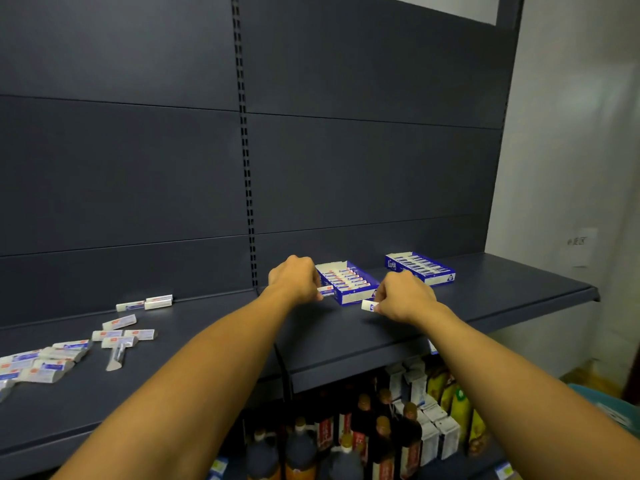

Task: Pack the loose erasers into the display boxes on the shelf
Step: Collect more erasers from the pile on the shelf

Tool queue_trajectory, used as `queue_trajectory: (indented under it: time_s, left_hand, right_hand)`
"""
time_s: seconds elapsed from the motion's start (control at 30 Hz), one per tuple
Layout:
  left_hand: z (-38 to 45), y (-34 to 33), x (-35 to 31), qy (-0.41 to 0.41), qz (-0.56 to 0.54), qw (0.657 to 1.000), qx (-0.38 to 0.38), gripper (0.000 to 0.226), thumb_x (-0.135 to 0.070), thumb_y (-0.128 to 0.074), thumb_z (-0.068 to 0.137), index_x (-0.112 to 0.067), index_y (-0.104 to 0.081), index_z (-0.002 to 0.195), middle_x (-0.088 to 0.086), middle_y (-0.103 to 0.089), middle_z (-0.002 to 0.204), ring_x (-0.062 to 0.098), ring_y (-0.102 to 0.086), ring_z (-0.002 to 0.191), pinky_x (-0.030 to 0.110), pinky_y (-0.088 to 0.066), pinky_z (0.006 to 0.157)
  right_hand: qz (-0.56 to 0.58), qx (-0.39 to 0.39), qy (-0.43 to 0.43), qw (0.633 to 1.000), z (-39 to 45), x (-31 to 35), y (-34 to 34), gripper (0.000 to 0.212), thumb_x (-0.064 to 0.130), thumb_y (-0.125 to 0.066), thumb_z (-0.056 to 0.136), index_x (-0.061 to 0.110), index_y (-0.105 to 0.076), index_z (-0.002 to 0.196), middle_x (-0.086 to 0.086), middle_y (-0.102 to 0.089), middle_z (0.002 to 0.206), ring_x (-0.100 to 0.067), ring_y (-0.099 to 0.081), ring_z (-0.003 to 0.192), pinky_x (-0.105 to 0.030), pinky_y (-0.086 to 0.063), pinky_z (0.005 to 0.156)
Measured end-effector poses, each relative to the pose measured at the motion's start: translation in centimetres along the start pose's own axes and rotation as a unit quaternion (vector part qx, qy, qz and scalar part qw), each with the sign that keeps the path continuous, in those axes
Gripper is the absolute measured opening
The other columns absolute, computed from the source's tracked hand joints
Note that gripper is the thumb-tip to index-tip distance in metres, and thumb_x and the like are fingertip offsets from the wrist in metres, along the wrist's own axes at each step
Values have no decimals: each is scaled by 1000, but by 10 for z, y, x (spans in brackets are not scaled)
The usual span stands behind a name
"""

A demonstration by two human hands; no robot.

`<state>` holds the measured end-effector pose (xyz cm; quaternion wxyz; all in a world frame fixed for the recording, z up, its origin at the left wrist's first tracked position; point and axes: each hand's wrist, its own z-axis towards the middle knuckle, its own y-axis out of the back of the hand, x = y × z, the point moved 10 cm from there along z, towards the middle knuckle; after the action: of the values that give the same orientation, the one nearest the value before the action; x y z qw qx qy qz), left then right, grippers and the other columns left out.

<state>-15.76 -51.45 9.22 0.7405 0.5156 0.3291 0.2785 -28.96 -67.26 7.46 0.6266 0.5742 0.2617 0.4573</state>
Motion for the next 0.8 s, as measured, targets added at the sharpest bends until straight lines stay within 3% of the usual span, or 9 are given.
queue_trajectory:
  time_s: [0.23, 0.43, 0.63, 0.8]
  left_hand:
    - [37, -18, -10, 3, -22, 1000, 6, 31, -38, -80, 84, -21, -75, 109, 0, -71, 113, 20, -63, 104, 35, -50, 74]
    - [76, -19, -10, 15, -46, 999, -8, 19, -33, -79, 85, -23, -78, 101, -3, -73, 109, 17, -65, 99, 32, -52, 69]
    - [112, -31, -2, 28, -120, 992, -3, 12, -27, -78, 86, -21, -80, 97, -4, -76, 103, 13, -67, 91, 34, -61, 76]
    - [129, -56, -4, 23, -163, 986, 4, 15, -25, -80, 86, -21, -81, 100, -3, -76, 107, 13, -66, 94, 30, -58, 75]
  right_hand:
    - [-7, -13, 1, 1000, 33, -19, 2, 19, 32, -73, 86, 24, -73, 104, -1, -69, 105, -23, -64, 99, -40, -56, 83]
    - [-7, -16, 13, 1000, 81, -23, 5, 7, 26, -72, 85, 28, -73, 92, 0, -69, 105, -20, -65, 95, -37, -57, 79]
    - [22, -4, 37, 999, 130, -18, -4, 12, 24, -72, 87, 26, -75, 99, 2, -71, 105, -15, -65, 94, -31, -55, 74]
    - [75, 7, 57, 996, 162, -22, -24, 9, 21, -73, 84, 26, -75, 91, 6, -72, 94, -11, -64, 84, -30, -58, 71]
